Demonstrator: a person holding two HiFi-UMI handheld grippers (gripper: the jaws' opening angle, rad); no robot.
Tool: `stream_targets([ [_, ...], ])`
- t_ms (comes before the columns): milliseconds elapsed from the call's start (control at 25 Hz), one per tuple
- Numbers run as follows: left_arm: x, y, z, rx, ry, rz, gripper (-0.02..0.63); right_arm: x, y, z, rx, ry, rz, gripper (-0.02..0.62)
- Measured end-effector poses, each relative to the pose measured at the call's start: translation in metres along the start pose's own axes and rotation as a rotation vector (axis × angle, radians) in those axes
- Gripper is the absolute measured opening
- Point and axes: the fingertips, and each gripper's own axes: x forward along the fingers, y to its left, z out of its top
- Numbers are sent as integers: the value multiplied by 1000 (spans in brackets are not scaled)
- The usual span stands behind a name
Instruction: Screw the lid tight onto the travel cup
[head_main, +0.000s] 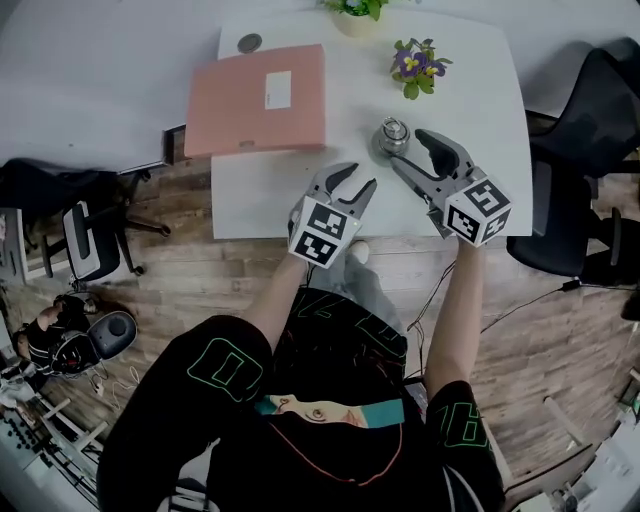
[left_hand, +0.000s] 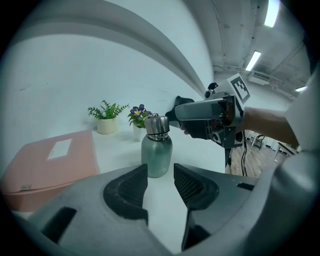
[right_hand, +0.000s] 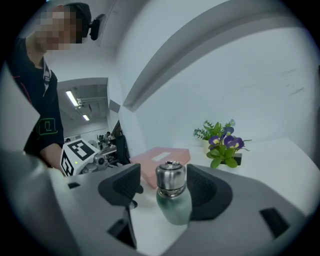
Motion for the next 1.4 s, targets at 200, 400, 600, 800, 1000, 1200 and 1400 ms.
stream_targets([
  [200,16,9,1,-21,6,0,223,14,0,3,-13,46,76,328],
  [400,30,7,7,-2,5,-46,288,24,-1,2,-35,79,131,327],
  [600,45,5,9,4,10,-51,305,31,-3,-12,-58,147,170,299],
  [800,57,5,10,22,20,-40,308,32,-8,-16,-73,165,115,242],
  [1000,61,7,10,35,19,-33,307,29,-3,-21,-251,200,39,239],
  [1200,60,7,10,53,-11,-26,302,30,1,-19,-334,180,-42,241],
  [1400,61,7,9,75,-19,-12,301,27,-3,-20,-234,69,-210,239],
])
